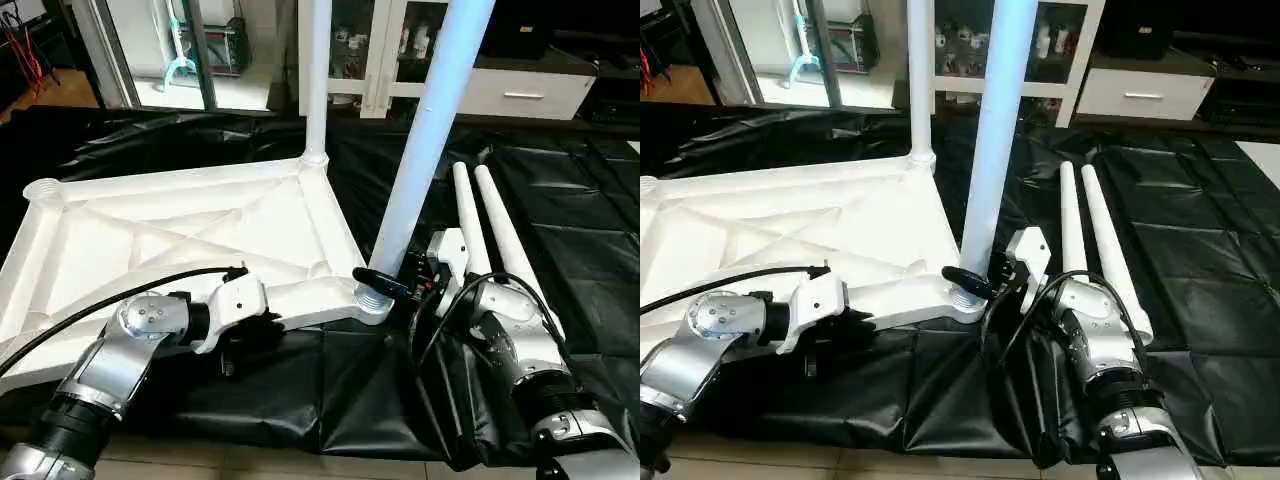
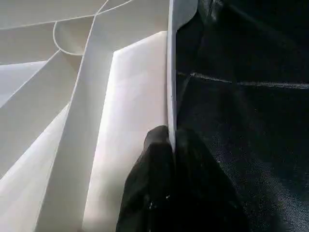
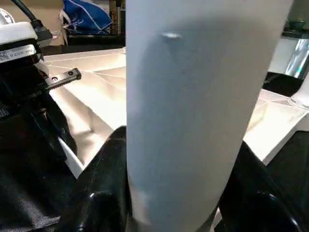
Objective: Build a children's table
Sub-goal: Insert table leg to table base
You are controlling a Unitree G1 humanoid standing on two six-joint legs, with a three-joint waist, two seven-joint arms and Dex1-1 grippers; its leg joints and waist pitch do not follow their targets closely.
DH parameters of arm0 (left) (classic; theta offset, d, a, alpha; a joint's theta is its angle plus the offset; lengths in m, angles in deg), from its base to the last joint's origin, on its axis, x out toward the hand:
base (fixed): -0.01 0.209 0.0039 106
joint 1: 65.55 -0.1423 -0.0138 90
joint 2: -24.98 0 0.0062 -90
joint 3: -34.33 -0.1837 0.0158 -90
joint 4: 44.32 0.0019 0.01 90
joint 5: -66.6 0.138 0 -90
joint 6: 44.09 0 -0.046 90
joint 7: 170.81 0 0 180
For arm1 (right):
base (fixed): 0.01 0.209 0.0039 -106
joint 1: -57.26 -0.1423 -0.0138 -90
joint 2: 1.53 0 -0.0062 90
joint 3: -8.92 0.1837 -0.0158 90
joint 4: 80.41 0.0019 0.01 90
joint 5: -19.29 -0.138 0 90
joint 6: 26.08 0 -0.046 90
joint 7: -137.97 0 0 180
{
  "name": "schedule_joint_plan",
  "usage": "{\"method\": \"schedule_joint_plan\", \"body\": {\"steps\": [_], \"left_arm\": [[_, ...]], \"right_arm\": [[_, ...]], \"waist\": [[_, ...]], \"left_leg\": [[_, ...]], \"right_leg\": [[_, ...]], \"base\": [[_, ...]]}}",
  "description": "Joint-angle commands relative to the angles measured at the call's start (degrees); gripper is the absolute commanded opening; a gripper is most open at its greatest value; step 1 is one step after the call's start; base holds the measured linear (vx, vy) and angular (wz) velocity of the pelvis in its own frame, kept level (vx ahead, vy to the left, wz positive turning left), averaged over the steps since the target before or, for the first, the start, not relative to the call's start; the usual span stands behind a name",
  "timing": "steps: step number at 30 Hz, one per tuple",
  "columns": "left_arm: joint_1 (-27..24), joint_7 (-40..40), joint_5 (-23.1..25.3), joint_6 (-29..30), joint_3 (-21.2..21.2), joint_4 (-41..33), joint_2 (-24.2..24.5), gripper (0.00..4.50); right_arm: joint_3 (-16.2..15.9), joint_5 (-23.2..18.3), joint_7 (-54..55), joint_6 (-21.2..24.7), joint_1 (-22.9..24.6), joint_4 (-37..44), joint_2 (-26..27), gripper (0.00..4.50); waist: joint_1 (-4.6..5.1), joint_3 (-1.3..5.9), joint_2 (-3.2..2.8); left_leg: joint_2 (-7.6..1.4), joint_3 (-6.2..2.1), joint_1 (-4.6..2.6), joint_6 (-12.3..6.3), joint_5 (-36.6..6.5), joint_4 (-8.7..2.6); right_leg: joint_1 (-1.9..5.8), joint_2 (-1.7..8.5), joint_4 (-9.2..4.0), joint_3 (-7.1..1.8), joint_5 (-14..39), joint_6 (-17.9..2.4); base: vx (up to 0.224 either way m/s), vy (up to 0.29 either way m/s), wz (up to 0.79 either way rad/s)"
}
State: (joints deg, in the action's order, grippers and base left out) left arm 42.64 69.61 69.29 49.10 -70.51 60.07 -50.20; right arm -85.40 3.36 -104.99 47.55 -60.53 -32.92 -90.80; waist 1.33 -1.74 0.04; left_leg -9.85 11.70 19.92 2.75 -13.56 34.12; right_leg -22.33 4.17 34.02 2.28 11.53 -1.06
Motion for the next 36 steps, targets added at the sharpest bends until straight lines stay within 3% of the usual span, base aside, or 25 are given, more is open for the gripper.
{"method": "schedule_joint_plan", "body": {"steps": [1, 12, 26, 31, 36], "left_arm": [[-0.9, -3.9, -1.0, -0.3, 1.7, 0.0, -0.9, 0.00], [-1.4, -4.2, -0.8, 0.0, 1.9, -0.6, -0.9, 0.00], [-1.1, -12.0, 0.2, 4.7, 4.2, -3.2, -4.3, 0.00], [-0.4, -18.9, 2.9, 10.5, 5.3, -5.8, -6.9, 0.00], [1.0, -27.8, 4.4, 17.8, 7.5, -9.0, -12.2, 0.00]], "right_arm": [[-1.6, 5.0, 2.1, 2.8, 2.9, -6.6, -1.2, 1.89], [-1.8, 5.0, 2.1, 2.8, 2.8, -7.0, -1.1, 1.89], [-0.1, 6.5, 15.7, 5.2, 0.9, -9.6, 1.9, 1.89], [-0.9, 8.1, 22.7, 7.5, -0.8, -11.4, 4.2, 1.89], [0.4, 9.0, 32.5, 9.2, -2.7, -13.7, 7.0, 1.88]], "waist": [[0.12, 1.41, 0.16], [0.09, 1.54, 0.24], [0.49, 1.30, 0.22], [0.82, 1.27, -0.16], [1.26, 1.30, 0.24]], "left_leg": [[-4.17, -2.08, -0.16, -2.13, -16.3, -5.46], [-4.13, -2.07, -0.07, -2.49, -15.9, -5.38], [-4.00, -2.08, 0.13, -2.42, -15.2, -5.40], [-3.99, -2.02, 0.26, -2.21, -13.9, -5.39], [-3.93, -1.94, 0.49, -2.47, -12.2, -5.23]], "right_leg": [[0.67, 4.36, -4.88, -2.91, 20.6, -11.8], [0.73, 4.32, -4.83, -2.87, 20.3, -11.7], [0.63, 4.23, -4.87, -2.83, 20.4, -11.2], [0.66, 4.13, -4.72, -2.79, 17.9, -12.0], [0.95, 4.26, -4.54, -2.83, 15.9, -13.0]], "base": [[0.000, 0.000, 0.00], [0.000, 0.000, 0.00], [0.000, 0.000, 0.00], [0.000, 0.000, 0.00], [0.000, 0.000, 0.00]]}}
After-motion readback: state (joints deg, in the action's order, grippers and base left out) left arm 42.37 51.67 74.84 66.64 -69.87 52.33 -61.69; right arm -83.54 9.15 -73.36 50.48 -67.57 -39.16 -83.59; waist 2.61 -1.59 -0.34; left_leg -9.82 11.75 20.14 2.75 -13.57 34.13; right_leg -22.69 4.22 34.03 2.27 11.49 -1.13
